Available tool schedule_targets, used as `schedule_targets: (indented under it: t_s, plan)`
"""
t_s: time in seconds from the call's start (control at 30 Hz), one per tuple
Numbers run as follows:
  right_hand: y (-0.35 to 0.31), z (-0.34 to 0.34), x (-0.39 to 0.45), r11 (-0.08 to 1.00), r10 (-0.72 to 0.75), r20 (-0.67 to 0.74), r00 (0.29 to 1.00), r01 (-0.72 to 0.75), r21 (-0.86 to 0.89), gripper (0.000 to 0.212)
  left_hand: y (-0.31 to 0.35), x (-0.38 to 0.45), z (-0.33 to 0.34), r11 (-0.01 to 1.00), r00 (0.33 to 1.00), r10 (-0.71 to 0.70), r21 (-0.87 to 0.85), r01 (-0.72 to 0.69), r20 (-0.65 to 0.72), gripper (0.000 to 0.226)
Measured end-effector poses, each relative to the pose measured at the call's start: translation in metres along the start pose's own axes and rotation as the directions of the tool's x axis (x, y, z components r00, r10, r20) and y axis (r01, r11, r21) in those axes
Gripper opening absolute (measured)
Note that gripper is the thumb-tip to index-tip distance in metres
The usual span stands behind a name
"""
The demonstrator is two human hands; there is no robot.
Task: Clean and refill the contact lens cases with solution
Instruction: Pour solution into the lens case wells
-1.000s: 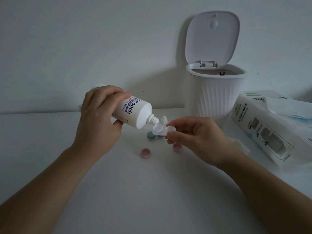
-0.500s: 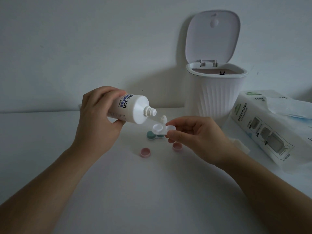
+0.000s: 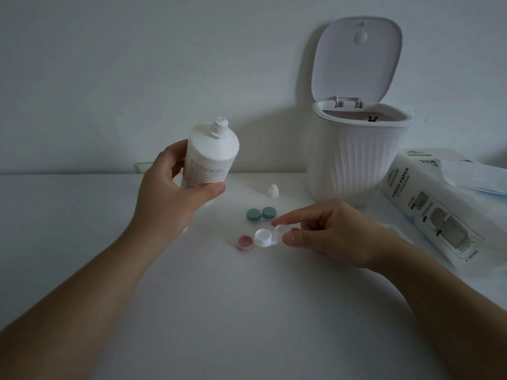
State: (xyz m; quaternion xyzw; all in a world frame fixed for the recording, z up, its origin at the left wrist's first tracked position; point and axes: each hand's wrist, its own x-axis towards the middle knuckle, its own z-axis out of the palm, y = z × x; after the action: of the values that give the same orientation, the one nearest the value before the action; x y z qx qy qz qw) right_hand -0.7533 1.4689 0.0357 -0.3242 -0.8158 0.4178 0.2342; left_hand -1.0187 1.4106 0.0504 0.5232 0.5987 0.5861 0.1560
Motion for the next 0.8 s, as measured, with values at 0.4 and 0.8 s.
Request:
schedule_targets:
  t_s: [0.4, 0.8]
  plan:
    - [0.006, -0.007, -0.001, 0.990, 0.055, 0.068, 0.996, -0.046, -0.130, 0.022, 0.001, -0.004, 0.005, 0.994, 0.996, -0.054, -0.091, 0.060, 0.063, 0.038]
    - [0.005, -0.006, -0.002, 0.914, 0.107, 0.135, 0.985, -0.044, -0.403, 0.029, -0.010, 0.000, 0.007, 0.990, 0.997, -0.031, -0.132, 0.040, 0.071, 0.036]
